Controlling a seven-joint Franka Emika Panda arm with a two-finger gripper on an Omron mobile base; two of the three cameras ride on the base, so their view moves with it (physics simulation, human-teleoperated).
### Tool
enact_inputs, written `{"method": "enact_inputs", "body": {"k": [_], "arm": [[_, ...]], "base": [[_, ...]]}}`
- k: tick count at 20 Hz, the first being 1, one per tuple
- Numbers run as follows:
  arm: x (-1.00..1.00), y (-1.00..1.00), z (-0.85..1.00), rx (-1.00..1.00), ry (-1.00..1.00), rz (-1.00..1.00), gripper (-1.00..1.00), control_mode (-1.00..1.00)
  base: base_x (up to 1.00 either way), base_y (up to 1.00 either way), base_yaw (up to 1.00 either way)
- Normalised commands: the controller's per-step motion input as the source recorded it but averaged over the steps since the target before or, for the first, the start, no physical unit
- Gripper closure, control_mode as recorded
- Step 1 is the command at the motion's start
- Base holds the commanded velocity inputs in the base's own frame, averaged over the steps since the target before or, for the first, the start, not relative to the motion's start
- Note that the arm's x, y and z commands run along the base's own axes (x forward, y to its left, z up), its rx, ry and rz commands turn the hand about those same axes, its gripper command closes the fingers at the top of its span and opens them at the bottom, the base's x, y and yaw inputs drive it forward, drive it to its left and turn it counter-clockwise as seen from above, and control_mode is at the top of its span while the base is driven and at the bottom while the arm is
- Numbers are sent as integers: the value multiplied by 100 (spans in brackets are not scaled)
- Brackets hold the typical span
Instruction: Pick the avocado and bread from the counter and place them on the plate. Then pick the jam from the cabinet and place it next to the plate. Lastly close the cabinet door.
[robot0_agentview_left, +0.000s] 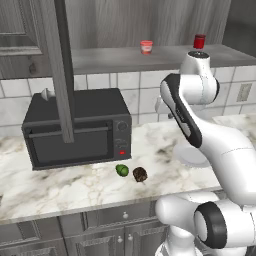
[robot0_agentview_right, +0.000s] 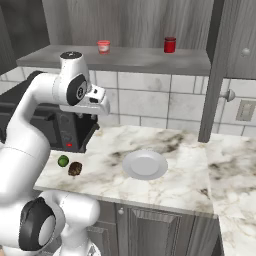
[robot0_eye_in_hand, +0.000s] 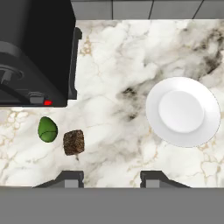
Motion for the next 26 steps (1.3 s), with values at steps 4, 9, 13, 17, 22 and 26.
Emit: {"method": "enact_inputs", "body": {"k": [4, 9, 13, 17, 22, 26], "arm": [[-7, 0, -1, 0, -4, 0, -100, -100], [-19, 3, -7, 0, 0, 0, -100, -100], [-21, 14, -12, 0, 0, 0, -100, -100], [-19, 21, -14, 0, 0, 0, -100, -100], [-15, 26, -17, 1, -1, 0, -100, -100], [-9, 28, -22, 4, -4, 0, -100, -100]], "base": [[0, 0, 0], [0, 0, 0], [0, 0, 0], [0, 0, 0], [0, 0, 0], [0, 0, 0]]}}
